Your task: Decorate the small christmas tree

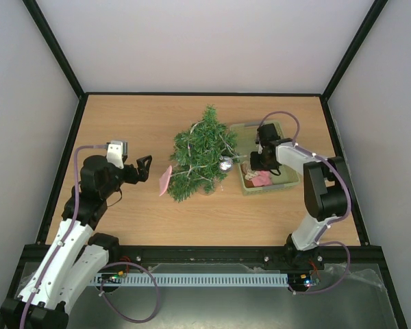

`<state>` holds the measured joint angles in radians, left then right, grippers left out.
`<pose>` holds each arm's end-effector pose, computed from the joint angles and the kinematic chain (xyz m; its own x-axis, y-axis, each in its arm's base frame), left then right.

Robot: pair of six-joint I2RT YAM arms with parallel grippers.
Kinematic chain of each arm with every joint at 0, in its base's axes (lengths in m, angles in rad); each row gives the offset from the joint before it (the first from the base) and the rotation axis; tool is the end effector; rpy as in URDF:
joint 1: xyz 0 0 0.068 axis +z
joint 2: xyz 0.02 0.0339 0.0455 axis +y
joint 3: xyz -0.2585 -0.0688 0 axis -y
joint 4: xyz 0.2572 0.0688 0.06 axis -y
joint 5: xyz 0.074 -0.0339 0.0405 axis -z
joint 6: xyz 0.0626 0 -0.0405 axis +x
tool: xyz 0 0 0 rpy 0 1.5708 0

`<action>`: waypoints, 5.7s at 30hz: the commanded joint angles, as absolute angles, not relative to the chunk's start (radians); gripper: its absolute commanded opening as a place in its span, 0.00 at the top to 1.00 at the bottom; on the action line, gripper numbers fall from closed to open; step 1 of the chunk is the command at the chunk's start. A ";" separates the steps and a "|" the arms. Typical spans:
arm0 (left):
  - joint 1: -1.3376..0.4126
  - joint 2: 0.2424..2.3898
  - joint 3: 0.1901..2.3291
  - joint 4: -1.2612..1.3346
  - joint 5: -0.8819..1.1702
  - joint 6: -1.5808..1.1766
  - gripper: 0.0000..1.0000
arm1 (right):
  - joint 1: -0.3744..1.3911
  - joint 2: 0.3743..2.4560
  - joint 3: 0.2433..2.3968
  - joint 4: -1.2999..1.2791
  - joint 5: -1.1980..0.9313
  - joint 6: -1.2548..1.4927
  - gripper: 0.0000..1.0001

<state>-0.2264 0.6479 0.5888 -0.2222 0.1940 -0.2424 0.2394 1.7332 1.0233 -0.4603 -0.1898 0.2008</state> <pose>0.1964 -0.0576 0.2766 -0.3588 -0.1590 -0.9198 0.3241 0.9028 -0.2826 0.3361 0.0942 0.1217 -0.9373 -0.0272 -0.3475 -0.1198 0.9613 0.2480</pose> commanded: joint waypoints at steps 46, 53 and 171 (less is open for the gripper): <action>-0.236 0.629 0.585 -0.213 0.199 -0.225 0.00 | 0.237 1.572 1.073 -0.462 0.042 0.211 0.98; -0.236 0.629 0.585 -0.212 0.201 -0.225 0.00 | 0.237 1.541 1.081 -0.471 0.073 0.217 0.98; -0.165 1.423 0.678 0.205 0.931 -0.619 0.50 | 0.400 1.038 0.843 -0.457 -0.184 0.353 0.98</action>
